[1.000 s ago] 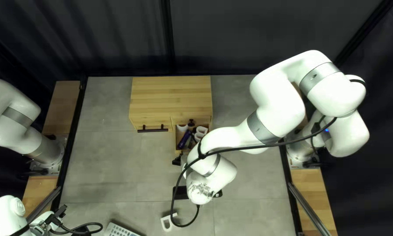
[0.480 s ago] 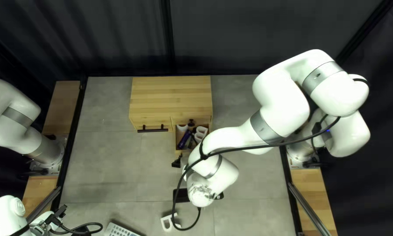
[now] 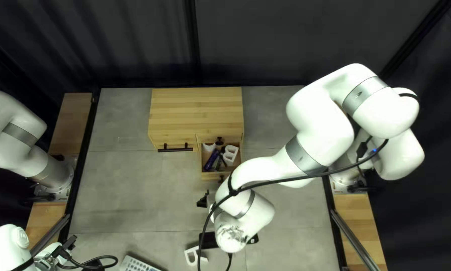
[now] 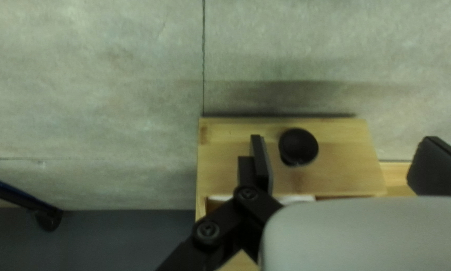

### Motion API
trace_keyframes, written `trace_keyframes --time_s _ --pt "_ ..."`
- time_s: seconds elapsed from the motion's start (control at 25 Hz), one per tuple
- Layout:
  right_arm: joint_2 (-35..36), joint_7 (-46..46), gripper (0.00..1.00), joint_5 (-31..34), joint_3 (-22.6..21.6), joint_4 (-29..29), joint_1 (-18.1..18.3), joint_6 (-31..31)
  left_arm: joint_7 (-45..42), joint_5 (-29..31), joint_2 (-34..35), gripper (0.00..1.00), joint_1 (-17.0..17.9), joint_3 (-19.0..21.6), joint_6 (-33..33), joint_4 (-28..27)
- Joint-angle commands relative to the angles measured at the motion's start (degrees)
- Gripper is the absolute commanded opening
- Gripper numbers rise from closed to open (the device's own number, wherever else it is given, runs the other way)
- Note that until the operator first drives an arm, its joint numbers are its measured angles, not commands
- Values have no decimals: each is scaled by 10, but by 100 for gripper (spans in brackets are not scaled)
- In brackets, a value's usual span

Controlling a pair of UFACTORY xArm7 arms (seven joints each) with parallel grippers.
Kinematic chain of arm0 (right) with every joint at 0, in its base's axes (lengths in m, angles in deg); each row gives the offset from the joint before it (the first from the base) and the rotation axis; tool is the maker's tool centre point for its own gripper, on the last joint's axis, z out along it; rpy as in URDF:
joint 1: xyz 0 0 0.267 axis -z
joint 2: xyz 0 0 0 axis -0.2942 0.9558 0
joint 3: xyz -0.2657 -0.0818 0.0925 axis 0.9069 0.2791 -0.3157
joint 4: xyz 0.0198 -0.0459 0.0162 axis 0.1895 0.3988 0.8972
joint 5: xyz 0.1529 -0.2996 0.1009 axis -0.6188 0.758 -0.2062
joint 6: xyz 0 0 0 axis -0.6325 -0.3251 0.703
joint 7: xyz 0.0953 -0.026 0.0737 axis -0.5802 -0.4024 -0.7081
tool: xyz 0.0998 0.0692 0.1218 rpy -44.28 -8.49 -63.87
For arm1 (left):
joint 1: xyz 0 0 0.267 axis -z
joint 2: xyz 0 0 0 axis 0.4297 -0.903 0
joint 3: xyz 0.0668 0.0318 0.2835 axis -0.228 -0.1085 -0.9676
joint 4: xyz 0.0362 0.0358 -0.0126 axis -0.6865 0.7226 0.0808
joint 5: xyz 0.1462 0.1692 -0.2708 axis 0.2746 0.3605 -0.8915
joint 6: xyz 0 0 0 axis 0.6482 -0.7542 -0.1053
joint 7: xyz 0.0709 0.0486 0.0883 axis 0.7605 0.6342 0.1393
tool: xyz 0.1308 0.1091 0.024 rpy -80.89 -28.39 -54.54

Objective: Open drawers and place objects into drawer and close

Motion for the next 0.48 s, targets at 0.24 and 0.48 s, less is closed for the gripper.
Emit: trace_keyframes --time_s 0.24,0.48 --pt "-10 7 100 10 12 25 21 -31 0 0 0 100 0 0 0 0" --pt "-18 9 100 18 16 36 25 -34 0 0 0 100 0 0 0 0"
